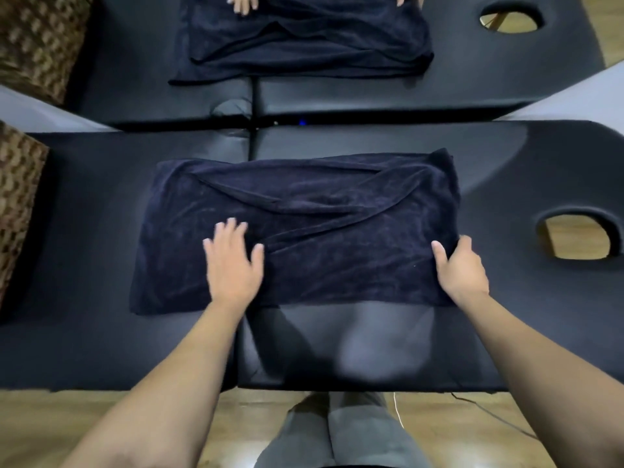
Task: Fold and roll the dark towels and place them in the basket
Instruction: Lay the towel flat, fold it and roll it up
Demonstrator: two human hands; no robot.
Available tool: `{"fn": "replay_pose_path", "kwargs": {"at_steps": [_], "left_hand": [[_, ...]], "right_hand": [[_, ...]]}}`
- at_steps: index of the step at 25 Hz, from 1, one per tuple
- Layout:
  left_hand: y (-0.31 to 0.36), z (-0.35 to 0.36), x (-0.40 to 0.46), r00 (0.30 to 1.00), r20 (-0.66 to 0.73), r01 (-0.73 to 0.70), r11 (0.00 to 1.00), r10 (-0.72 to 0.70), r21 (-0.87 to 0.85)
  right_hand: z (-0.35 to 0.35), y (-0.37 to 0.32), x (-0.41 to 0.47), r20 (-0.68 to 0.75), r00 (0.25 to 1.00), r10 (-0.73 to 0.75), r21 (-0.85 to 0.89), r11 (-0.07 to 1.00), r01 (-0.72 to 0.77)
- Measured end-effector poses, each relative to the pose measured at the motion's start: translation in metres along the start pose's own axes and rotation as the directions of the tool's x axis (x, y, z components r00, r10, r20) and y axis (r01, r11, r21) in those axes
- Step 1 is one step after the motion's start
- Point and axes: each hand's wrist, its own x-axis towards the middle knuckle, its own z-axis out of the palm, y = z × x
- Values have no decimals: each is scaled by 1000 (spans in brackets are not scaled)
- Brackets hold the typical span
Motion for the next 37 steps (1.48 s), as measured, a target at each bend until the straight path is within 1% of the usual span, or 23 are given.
{"fn": "replay_pose_path", "kwargs": {"at_steps": [1,3,5,7,9,10,11,13,15,18,19,20,22,23,25,29,31,32,33,34,35,36,37], "left_hand": [[20,9,-11,987,17,-162,986,163,-21],[58,26,-32,911,88,-399,915,403,-65],[88,34,-51,849,164,-494,865,502,-88],[108,41,-66,829,247,-500,863,502,-72],[120,46,-80,848,269,-465,885,457,-37],[126,49,-88,882,231,-419,908,410,-14],[130,50,-94,925,172,-346,938,339,12],[142,55,-111,988,55,-145,987,141,64],[160,65,-131,999,1,38,996,-38,83],[189,81,-160,958,-46,283,959,-282,13],[202,85,-168,918,-49,391,918,-395,-72],[217,88,-174,853,-39,506,843,-520,-183],[251,92,-183,669,41,696,605,-742,-387],[268,92,-186,593,99,746,499,-799,-442],[295,90,-183,479,220,815,338,-850,-470],[332,88,-167,294,420,868,56,-859,-493],[350,96,-160,219,480,773,-150,-849,-617],[354,98,-160,209,486,693,-222,-848,-685],[353,104,-163,222,436,621,-218,-872,-753],[350,105,-169,222,330,586,-145,-918,-797],[344,109,-179,180,208,575,-69,-962,-815],[338,112,-193,121,128,577,-35,-984,-816],[333,114,-209,76,102,591,-37,-992,-806]], "right_hand": [[-1,3,-4,11,1000,-4,-27,1000,4],[-6,10,-11,82,997,-1,-81,997,8],[-12,18,-22,205,979,-19,-174,983,56],[-23,27,-31,358,933,-24,-291,947,135],[-38,34,-34,459,888,18,-359,918,167],[-47,35,-31,469,883,25,-364,916,168],[-54,36,-25,451,892,-1,-343,923,174],[-64,36,-3,327,936,-131,-237,947,216],[-73,31,26,206,944,-256,-101,954,281],[-86,14,66,210,875,-437,-11,894,449],[-88,10,78,236,847,-476,10,873,488],[-90,4,89,258,827,-500,24,859,512],[-91,-10,109,307,807,-505,48,855,517],[-90,-15,115,322,809,-492,51,862,504],[-86,-19,126,331,809,-485,50,865,498],[-75,-22,138,301,843,-445,77,893,444],[-70,-29,140,342,839,-423,111,905,411],[-68,-31,139,383,807,-450,105,889,445],[-65,-30,140,421,757,-499,95,855,511],[-66,-29,139,449,715,-537,67,818,572],[-70,-24,141,490,678,-548,52,795,605],[-76,-14,142,541,648,-537,4,772,636],[-79,-1,146,602,591,-537,-60,708,704]]}}
